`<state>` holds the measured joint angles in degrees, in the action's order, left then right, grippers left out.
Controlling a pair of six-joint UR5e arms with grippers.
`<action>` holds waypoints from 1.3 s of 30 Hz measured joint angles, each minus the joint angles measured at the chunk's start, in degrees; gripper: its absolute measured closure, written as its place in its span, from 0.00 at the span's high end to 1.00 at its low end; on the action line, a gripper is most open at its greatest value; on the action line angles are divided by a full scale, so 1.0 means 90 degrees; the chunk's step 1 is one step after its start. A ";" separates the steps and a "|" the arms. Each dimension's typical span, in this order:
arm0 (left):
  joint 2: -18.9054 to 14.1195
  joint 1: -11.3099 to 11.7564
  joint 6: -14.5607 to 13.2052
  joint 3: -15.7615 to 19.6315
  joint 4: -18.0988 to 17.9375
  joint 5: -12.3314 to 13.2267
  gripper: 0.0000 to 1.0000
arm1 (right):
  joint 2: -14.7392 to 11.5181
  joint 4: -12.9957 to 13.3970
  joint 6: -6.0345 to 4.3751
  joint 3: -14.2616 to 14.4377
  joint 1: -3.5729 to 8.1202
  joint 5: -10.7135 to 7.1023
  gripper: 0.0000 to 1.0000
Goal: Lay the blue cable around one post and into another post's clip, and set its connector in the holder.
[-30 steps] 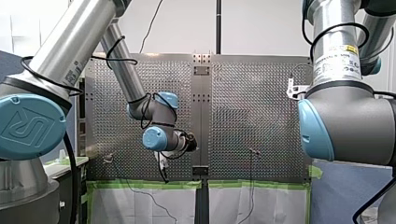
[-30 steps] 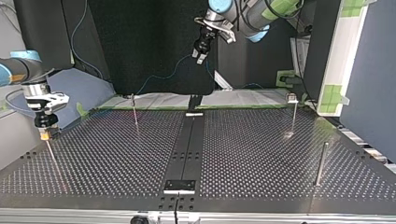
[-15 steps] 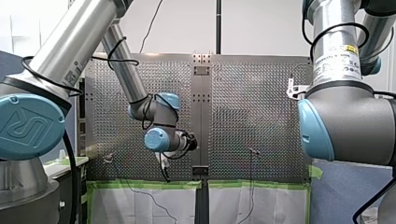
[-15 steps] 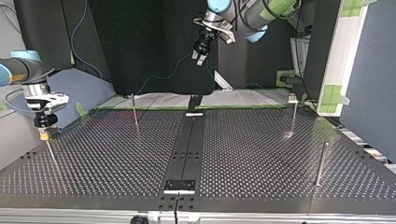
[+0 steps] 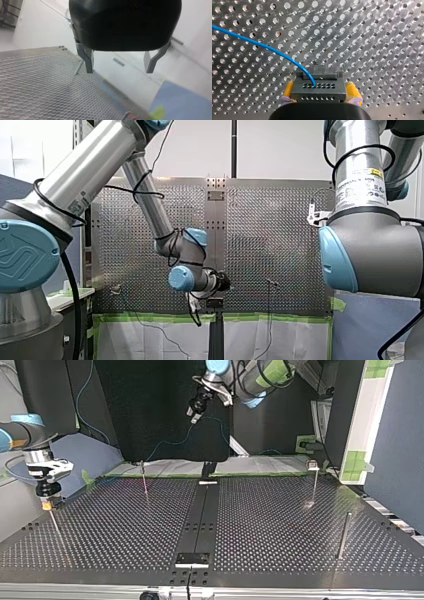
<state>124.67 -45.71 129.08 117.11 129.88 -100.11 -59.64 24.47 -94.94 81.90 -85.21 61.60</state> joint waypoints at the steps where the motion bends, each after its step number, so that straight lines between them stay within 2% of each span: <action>1: 0.0049 -0.0050 0.0050 -0.0050 0.0045 0.0020 1.00 | 0.0000 0.0000 0.0000 -0.0001 0.0003 0.0001 0.80; 8: 0.0406 -0.0406 0.0405 -0.0406 0.0401 0.0222 1.00 | 0.0002 -0.0002 0.0000 -0.0001 0.0005 0.0002 0.80; 14: 0.0775 -0.0697 0.0775 -0.0775 0.0760 0.0255 1.00 | 0.0002 0.0003 0.0000 0.0000 -0.0007 0.0002 0.80; 31: 0.1688 -0.0549 0.1687 -0.1688 0.0874 0.0241 1.00 | 0.0001 0.0008 0.0000 -0.0001 -0.0014 0.0009 0.80; 39: 0.2063 -0.0554 0.2063 -0.2064 0.1106 0.0305 1.00 | 0.0004 0.0008 0.0000 -0.0002 0.0004 0.0018 0.80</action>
<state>143.24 -50.70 147.65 98.53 139.83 -97.36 -59.60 24.54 -94.94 81.89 -85.18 61.76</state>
